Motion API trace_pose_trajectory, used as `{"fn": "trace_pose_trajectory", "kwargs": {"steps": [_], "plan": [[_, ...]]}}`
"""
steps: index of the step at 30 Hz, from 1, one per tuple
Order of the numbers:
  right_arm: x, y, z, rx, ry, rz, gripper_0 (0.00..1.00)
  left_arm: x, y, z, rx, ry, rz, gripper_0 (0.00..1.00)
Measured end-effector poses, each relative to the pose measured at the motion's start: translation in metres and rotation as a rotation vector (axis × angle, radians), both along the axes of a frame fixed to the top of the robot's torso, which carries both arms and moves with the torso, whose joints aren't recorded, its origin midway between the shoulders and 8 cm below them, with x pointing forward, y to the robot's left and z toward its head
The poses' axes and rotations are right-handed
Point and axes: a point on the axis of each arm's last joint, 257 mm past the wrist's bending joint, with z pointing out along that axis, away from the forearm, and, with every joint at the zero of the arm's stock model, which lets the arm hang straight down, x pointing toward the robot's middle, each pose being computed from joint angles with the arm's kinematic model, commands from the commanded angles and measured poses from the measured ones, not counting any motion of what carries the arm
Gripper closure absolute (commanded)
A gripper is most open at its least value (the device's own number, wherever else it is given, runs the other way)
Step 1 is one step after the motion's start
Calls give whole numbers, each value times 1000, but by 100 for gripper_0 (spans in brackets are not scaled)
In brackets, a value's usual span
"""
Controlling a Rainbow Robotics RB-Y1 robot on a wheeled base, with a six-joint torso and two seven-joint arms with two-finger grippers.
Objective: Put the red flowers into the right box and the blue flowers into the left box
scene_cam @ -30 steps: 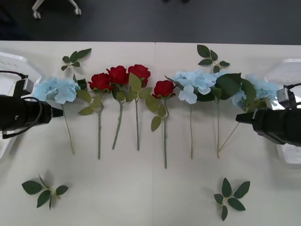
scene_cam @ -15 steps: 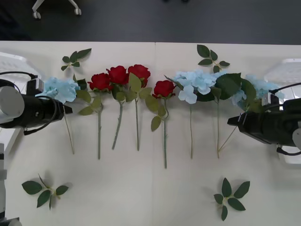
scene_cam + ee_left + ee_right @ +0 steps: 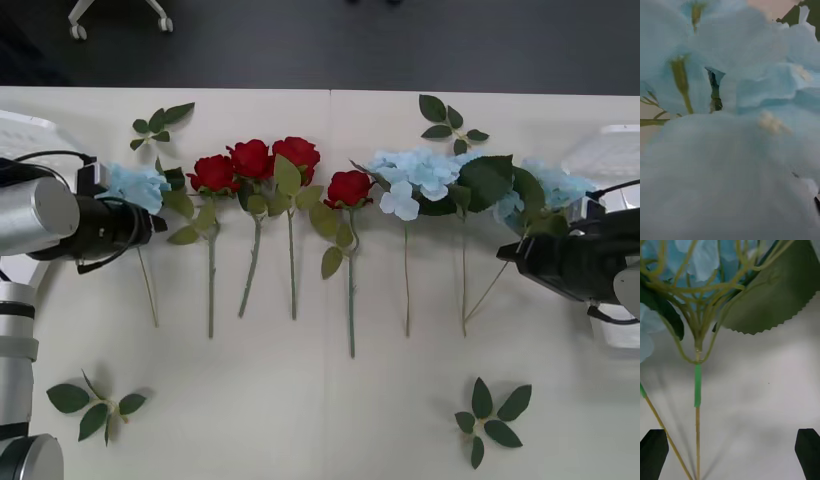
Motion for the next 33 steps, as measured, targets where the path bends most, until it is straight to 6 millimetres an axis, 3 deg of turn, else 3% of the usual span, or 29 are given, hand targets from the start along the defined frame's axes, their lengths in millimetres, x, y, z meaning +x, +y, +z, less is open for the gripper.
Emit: {"fn": "trace_pose_trajectory", "kwargs": {"steps": [8,16,17,18,19,20,24,26,28,30,33], "plan": [[8,6,-21,51,11,-43,0,-4,-9,-11,18,29,-27,0],[23,15,-25,19,-3,-11,0,-8,-7,-21,29,52,-23,0],[24,15,-24,19,-4,-12,11,-8,-6,-21,29,53,-23,0],[25,14,-24,19,-6,-14,35,-8,-6,-21,29,53,-23,0],[26,13,-23,20,-8,-16,72,-8,-6,-21,29,54,-23,0],[27,12,-21,21,-11,-18,97,-9,-6,-22,29,54,-22,2],[29,11,-19,22,-17,-23,100,-13,-4,-27,30,63,-20,36],[29,11,-19,22,-17,-23,100,-15,-2,-30,36,70,-17,66],[29,11,-19,22,-17,-23,100,-18,-1,-35,50,77,-18,85],[29,11,-19,22,-17,-23,100,-21,-3,-39,58,83,-26,96],[28,11,-19,23,-16,-23,100,-21,-4,-40,63,84,-32,100]]}}
